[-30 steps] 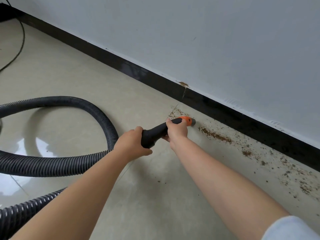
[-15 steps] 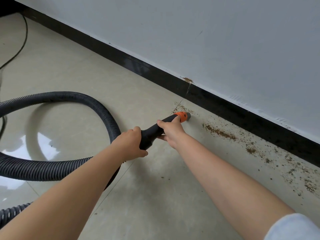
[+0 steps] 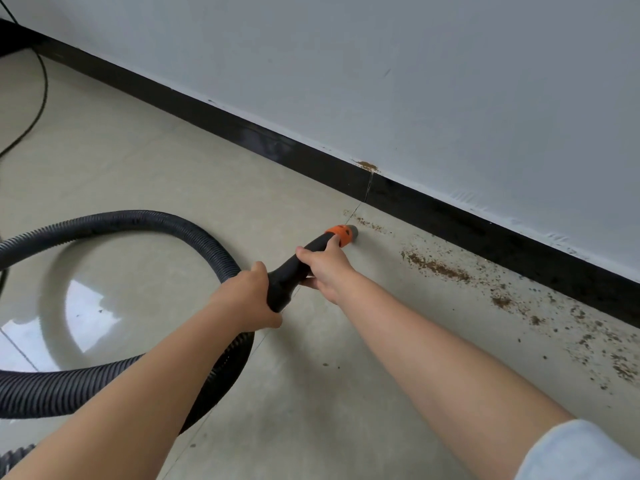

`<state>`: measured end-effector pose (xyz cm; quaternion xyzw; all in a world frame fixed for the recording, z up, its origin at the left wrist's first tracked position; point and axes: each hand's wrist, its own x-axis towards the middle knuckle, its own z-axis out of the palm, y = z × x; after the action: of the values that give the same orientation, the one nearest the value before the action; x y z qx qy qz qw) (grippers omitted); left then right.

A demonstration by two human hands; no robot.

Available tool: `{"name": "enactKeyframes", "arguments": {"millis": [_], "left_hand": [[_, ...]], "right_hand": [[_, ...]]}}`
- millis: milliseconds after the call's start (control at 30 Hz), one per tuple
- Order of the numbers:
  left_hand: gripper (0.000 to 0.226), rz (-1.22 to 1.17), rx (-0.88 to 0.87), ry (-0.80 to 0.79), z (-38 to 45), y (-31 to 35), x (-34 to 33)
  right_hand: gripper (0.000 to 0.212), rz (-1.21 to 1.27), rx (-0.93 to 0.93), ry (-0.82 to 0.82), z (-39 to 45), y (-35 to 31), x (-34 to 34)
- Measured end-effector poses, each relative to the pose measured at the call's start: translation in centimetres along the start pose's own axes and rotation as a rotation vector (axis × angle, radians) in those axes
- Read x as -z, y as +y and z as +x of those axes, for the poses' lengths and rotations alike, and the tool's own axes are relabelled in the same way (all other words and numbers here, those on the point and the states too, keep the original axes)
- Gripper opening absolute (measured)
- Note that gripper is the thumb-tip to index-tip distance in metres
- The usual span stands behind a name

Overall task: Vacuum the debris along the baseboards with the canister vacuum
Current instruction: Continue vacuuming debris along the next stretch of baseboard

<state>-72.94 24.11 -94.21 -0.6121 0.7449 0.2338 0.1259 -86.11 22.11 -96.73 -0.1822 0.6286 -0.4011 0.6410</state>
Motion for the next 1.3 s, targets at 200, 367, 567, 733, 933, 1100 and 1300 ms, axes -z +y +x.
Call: {"name": "enactKeyframes", "arguments": {"millis": [200, 367, 567, 733, 933, 1100, 1300], "left_hand": [[0.047, 0.014, 0.037, -0.052, -0.8, -2.3, 1.5], [0.047, 0.008, 0.065, -0.025, -0.9, -3.0, 1.4], [0.044, -0.026, 0.069, 0.039, 0.2, -1.5, 0.8], [0.041, -0.076, 0.096, 0.134, 0.7, 0.1, 0.8], [0.048, -0.097, 0.103, 0.189, 1.7, 2.4, 0.4], [0.048, -0.098, 0.103, 0.17, 2.4, 3.0, 0.5], [0.05, -0.08, 0.079, 0.132, 3.7, 3.6, 0.5]], "right_hand": [[0.093, -0.077, -0.01, 0.037, 0.6, 0.9, -2.8], [0.092, -0.062, -0.013, 0.037, 1.1, 1.1, -3.8], [0.084, -0.093, 0.033, 0.099, 2.0, 0.4, -2.5], [0.074, -0.216, 0.131, 0.211, 2.3, -0.8, -1.6], [0.064, -0.147, 0.167, 0.243, 2.7, -1.8, -0.2], [0.066, -0.196, 0.144, 0.212, 3.2, -2.6, 0.5], [0.088, -0.206, 0.129, 0.157, 4.2, -2.2, 0.7]]}}
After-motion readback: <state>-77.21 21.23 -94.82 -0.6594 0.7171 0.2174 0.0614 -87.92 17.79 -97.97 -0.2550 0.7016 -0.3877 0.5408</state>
